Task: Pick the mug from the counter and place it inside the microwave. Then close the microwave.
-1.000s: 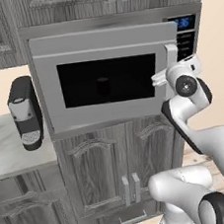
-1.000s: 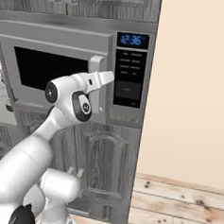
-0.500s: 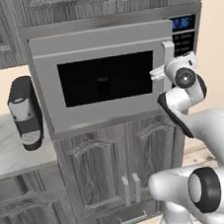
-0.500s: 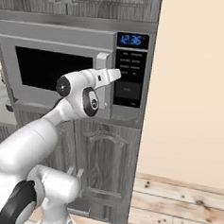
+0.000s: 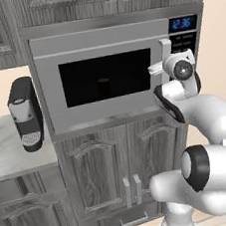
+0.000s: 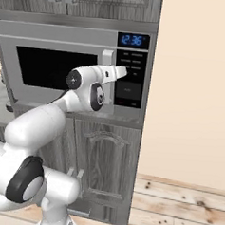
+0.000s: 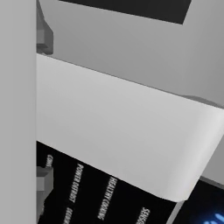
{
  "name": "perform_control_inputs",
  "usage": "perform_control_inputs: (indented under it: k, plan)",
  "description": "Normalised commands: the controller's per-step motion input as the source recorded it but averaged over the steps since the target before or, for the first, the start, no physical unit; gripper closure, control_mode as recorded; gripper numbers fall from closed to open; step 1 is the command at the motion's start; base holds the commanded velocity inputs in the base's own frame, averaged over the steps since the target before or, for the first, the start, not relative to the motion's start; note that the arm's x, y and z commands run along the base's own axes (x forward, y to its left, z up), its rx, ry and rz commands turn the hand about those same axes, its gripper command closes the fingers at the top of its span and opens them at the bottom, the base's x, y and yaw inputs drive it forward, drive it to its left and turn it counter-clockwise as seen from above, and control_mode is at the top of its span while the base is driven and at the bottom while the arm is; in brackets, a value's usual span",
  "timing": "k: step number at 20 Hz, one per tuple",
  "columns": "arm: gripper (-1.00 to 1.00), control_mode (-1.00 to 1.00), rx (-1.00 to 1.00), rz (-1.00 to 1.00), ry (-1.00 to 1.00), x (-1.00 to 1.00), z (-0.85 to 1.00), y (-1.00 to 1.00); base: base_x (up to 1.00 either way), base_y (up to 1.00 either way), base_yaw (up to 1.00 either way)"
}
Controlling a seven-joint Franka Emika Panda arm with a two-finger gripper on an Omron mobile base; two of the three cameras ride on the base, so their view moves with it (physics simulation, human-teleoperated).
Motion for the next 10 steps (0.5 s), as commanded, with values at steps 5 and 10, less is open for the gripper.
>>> perform_control_inputs:
  k: [5, 10]
  plan:
    - [-1.0, -1.0, 0.0, 0.0, 0.11, 0.44, 0.01, -0.13, 0.0, 0.0, 0.0]
    - [-1.0, -1.0, 0.0, 0.0, 0.11, 0.44, 0.0, -0.11, 0.0, 0.0, 0.0]
